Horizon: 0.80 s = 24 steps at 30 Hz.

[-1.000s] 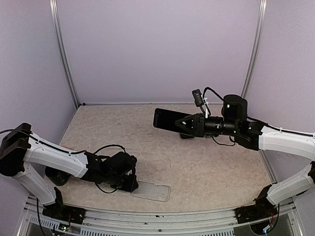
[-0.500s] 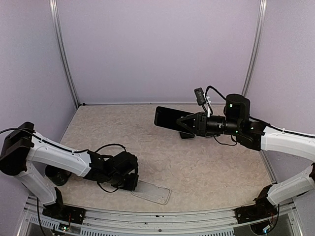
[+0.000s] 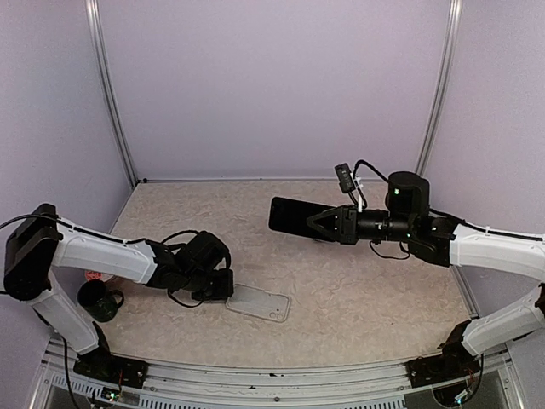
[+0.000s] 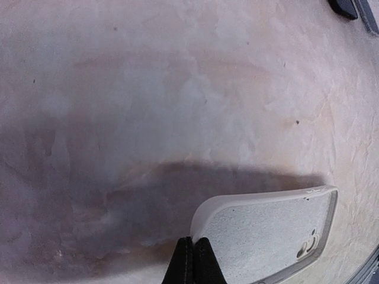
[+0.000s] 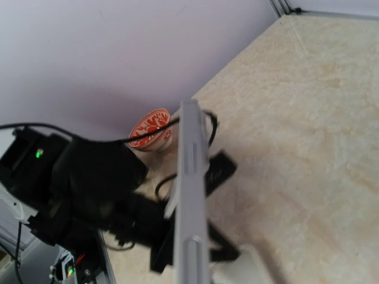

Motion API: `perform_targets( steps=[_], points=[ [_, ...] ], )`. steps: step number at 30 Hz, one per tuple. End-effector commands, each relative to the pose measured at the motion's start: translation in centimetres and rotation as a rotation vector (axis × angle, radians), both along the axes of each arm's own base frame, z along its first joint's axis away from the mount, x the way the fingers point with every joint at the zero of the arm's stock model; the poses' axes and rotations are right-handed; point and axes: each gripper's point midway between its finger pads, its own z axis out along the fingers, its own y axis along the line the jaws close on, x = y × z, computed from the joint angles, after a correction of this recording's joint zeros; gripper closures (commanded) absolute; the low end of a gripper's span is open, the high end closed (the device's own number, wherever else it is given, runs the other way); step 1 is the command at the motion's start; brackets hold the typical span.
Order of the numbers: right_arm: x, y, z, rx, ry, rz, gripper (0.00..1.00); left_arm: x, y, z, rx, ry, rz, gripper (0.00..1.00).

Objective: Put the phone into the phone case
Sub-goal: Move the phone case to the center of the board.

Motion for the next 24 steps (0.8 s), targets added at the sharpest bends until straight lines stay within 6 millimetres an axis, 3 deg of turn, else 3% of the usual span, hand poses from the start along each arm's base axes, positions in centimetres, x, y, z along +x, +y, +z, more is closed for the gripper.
perform_targets(
  steps=[1,6,15,24],
  points=[
    [0.5,0.0,0.8,0.053,0.004,-0.018,1.00,3.4,-1.2,1.4,-0.068,-0.040,0.012,1.00],
    [0.7,0.2,-1.3,0.037,0.084,-0.027,1.00,5.4,-0.9,0.6,-0.108,-0.023,0.042,1.00],
    [0.9,0.9,-4.3,0.009,0.188,-0.024,1.00,5.8,-1.2,-0.7,-0.127,0.006,0.034,1.00],
    [0.5,3.0,-7.8,-0.040,0.315,0.030,1.00,6.0,-1.1,0.7,-0.148,-0.019,0.033,0.68]
  ],
)
